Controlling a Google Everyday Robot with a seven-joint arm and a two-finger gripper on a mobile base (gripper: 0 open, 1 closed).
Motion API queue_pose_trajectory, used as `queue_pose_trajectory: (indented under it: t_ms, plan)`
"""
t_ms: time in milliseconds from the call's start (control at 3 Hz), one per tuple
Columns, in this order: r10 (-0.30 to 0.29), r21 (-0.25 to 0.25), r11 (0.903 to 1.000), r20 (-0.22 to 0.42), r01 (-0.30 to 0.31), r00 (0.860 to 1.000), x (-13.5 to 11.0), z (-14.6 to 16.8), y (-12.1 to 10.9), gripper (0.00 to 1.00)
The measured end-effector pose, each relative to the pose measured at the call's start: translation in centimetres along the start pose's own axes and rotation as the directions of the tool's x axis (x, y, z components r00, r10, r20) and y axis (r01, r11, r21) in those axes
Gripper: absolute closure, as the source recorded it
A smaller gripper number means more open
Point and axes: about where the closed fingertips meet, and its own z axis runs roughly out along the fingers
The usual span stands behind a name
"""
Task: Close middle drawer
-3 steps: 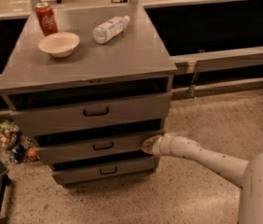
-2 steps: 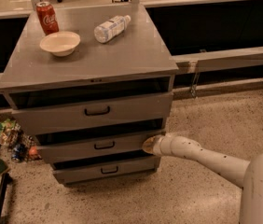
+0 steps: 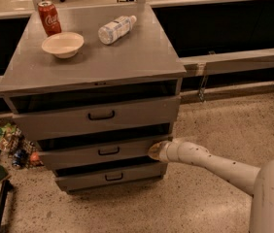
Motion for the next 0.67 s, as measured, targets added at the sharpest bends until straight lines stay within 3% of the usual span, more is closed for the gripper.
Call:
queue_pose_trajectory:
  t_ms: [333,667]
  plan:
    - [0.000,0.000,1.0000,0.000,0.000,1.000,0.00,0.00,0.01,1.00]
    - [0.000,0.000,1.0000,0.000,0.000,1.000,-0.01,0.00,0.01,0.84]
